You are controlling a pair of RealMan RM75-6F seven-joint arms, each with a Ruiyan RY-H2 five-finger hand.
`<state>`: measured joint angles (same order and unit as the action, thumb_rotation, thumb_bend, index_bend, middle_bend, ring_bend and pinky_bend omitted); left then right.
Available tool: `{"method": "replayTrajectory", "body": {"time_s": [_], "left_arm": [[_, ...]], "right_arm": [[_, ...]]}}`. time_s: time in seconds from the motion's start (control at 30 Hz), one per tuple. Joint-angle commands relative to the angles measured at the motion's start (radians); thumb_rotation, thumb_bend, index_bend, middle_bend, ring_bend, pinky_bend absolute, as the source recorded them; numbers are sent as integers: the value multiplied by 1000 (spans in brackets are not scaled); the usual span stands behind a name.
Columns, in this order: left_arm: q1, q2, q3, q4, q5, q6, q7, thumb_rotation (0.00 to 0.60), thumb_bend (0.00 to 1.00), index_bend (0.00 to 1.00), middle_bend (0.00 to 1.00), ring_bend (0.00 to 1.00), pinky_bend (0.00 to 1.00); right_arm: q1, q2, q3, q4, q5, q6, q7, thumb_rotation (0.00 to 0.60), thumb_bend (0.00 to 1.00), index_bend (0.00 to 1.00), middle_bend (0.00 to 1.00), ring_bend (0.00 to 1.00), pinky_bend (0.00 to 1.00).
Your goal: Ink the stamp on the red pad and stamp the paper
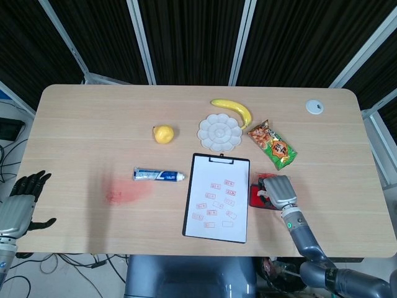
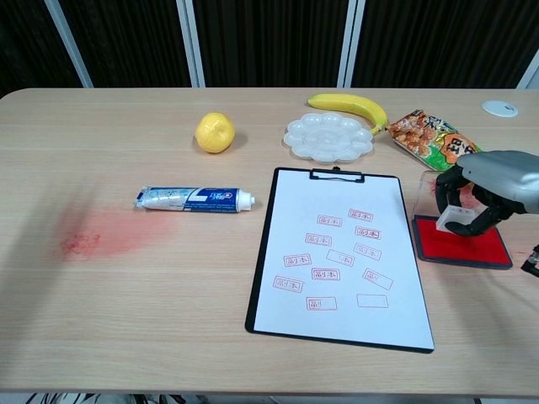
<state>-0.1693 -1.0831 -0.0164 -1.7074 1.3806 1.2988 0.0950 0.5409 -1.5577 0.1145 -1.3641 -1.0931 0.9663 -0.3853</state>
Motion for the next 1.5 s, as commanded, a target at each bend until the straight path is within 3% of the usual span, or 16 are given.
{"method": "replayTrajectory", "body": {"time_s": [0.03,0.33,0.6,0.83,1.17,1.5], "left_arm": [[0,0,0,0,0,0,0,600,15,0,0,0,0],[0,1,0,-1,0,1,-2,600,15,0,0,0,0],[1,1,-2,-4,-4,2,-4,600,15,0,0,0,0],[-2,1,-5,-6,-10,-4,-8,600,15,0,0,0,0],[-7,10,-5,-7,-14,-20,-29,600,15,0,0,0,0],[-13,23,-4,-12,-20,-40,-59,600,15,0,0,0,0]], "right_arm": [[0,-3,-2,4,3,-1,-1,600,869,912,810,896,878],[3,3,10,-16,-10,18,11,600,868,912,810,896,878],[25,33,51,-113,-33,52,8,600,868,912,810,896,878],[64,26,80,-219,-15,67,-68,600,868,912,810,896,878],[157,-107,117,-245,114,65,-217,600,868,912,810,897,878],[248,-262,147,-149,221,82,-326,600,867,912,810,897,878]]}}
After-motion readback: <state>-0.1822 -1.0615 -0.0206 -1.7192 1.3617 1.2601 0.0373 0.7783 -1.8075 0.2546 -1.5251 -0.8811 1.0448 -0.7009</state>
